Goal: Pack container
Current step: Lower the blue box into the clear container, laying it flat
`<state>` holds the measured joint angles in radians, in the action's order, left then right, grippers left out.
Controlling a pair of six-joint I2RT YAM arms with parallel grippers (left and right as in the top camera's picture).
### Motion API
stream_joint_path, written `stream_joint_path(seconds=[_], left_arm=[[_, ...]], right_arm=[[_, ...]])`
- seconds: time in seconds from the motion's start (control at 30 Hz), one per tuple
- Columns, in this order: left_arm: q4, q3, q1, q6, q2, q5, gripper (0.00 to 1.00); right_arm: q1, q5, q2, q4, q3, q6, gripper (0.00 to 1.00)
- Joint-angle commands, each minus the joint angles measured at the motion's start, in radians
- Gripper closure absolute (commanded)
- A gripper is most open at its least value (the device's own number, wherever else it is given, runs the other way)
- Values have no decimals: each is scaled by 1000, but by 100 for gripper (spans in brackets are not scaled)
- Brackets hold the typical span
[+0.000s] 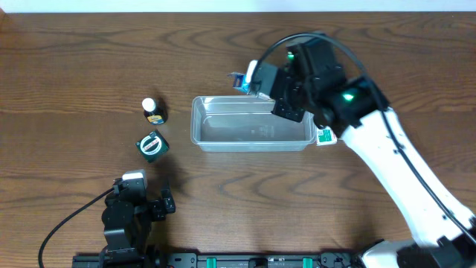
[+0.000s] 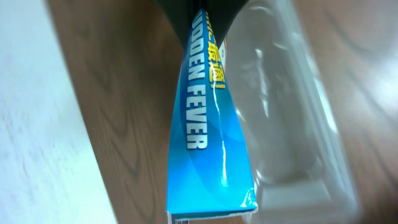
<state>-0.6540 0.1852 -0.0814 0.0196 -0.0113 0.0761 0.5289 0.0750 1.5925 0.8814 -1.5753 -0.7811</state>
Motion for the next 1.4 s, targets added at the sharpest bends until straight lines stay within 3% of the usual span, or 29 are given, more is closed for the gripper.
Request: stream_joint_path(seconds=[0.0, 0.4, 1.37], left_arm=[[0, 2, 2, 2, 3, 7, 2], [0, 2, 2, 2, 3, 7, 2], [0, 2, 2, 2, 3, 7, 2]], right_arm=[[4, -119, 68, -22, 0, -212, 99], [24, -146, 243, -26, 0, -275, 99], [50, -205, 333, -89, 19, -221, 97]])
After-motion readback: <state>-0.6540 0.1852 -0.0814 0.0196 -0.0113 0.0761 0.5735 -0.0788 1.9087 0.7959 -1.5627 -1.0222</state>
